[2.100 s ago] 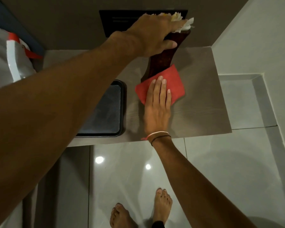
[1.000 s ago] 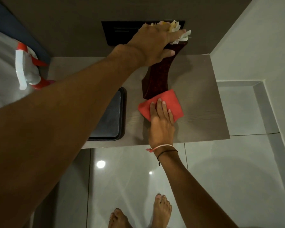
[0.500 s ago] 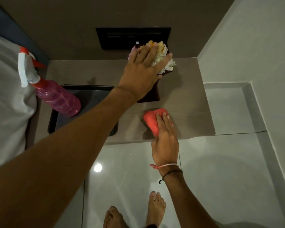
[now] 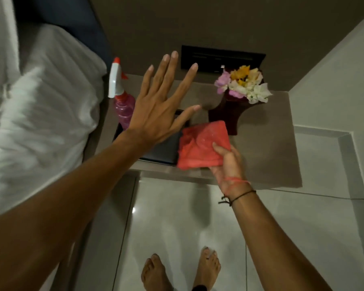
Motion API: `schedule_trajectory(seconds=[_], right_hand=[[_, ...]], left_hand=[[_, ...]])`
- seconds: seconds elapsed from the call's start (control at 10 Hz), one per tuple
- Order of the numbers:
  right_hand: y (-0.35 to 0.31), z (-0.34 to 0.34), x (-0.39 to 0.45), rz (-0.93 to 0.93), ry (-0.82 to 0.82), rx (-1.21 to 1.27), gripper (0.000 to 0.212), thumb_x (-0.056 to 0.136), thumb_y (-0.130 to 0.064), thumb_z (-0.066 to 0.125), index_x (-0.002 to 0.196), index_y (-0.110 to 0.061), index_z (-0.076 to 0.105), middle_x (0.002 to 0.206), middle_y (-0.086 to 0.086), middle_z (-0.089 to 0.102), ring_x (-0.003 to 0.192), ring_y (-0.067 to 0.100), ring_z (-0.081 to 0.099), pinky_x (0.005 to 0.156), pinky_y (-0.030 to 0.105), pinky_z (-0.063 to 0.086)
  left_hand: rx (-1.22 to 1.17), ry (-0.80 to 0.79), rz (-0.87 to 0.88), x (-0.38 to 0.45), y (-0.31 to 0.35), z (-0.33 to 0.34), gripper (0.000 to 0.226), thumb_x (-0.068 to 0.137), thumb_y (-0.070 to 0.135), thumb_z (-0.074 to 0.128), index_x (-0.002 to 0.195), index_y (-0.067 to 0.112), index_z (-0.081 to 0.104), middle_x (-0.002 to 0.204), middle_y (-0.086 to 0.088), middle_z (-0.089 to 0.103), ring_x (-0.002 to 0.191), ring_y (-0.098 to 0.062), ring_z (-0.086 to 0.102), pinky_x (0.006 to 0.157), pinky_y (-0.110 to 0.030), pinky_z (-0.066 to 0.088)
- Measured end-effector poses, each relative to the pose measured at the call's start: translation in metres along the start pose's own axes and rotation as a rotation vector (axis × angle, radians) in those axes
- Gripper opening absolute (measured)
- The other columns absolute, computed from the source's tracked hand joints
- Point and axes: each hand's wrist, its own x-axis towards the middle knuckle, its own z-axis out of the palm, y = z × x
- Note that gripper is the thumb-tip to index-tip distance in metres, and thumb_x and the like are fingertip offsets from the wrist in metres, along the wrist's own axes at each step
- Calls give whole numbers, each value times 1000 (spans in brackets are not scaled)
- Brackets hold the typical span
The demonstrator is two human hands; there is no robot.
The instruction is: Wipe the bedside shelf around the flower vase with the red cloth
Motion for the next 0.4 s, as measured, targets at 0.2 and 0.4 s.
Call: schedule_trajectory(seconds=[0.2, 0.4], right_hand=[[18, 76, 38, 103, -47, -199, 43, 95, 3, 54, 138, 4, 48, 128, 28, 61, 107, 38, 64, 96, 51, 53], [28, 72, 50, -263, 41, -1075, 37, 90, -12, 68, 125, -1, 61, 119, 21, 70, 107, 32, 67, 78, 15, 50]], left_hand=[[12, 6, -71, -31, -41, -19, 74, 104, 65, 16, 164, 22, 17, 171, -23, 14, 161, -34, 13, 130, -55, 17], [73, 1, -66, -51, -60, -32, 75, 103, 68, 8, 164, 24, 15, 171, -22, 15, 161, -34, 14, 130, -54, 19]])
